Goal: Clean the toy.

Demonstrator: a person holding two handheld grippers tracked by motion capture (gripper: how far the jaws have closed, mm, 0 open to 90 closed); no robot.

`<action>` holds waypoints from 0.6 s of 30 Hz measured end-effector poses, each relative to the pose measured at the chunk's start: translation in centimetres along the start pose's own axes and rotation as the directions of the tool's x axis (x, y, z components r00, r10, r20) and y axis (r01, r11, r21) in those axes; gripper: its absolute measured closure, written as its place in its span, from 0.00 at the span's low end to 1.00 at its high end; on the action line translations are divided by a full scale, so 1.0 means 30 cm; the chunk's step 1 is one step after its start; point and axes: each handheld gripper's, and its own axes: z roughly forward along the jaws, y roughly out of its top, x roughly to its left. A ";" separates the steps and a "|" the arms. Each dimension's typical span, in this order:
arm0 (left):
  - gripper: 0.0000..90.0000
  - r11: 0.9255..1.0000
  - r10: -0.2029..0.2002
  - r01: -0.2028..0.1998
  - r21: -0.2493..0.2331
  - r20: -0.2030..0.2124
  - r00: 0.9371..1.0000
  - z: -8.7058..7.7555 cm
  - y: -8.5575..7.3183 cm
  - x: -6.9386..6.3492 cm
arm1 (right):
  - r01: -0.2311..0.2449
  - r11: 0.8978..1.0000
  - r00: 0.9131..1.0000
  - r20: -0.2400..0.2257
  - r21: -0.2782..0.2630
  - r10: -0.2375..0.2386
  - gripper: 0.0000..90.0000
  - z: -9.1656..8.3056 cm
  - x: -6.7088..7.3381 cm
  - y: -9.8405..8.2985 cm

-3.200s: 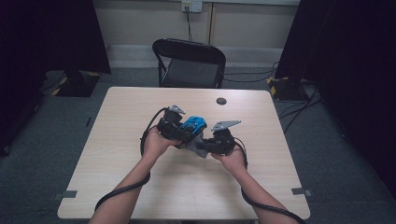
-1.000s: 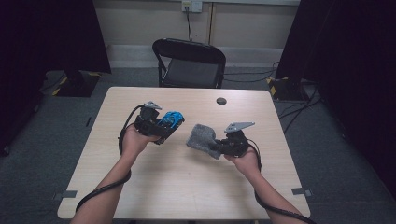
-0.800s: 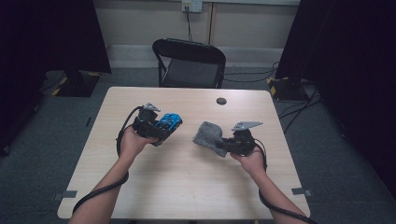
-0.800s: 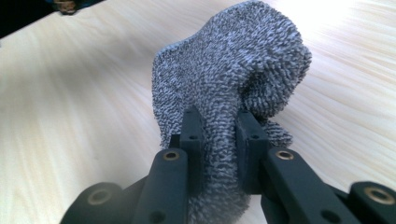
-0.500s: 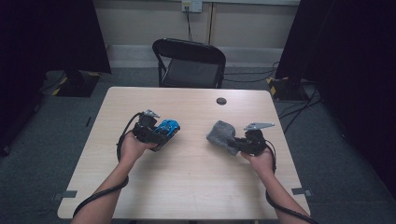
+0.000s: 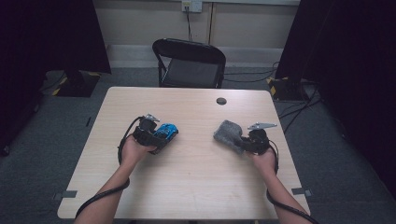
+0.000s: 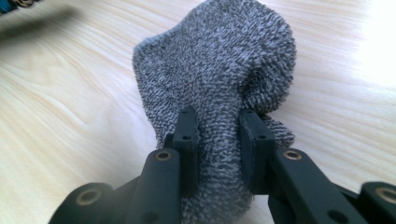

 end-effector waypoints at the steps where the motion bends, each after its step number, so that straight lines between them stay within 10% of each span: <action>1: 0.31 1.000 -0.001 0.001 0.002 -0.002 1.000 0.002 -0.001 0.001 | 0.000 1.000 1.000 0.001 0.001 0.000 0.79 0.002 -0.001 -0.001; 18: 0.31 1.000 -0.005 0.005 0.031 -0.012 1.000 0.047 -0.022 0.017 | 0.018 0.999 0.996 0.083 0.028 -0.020 0.65 0.038 -0.011 -0.008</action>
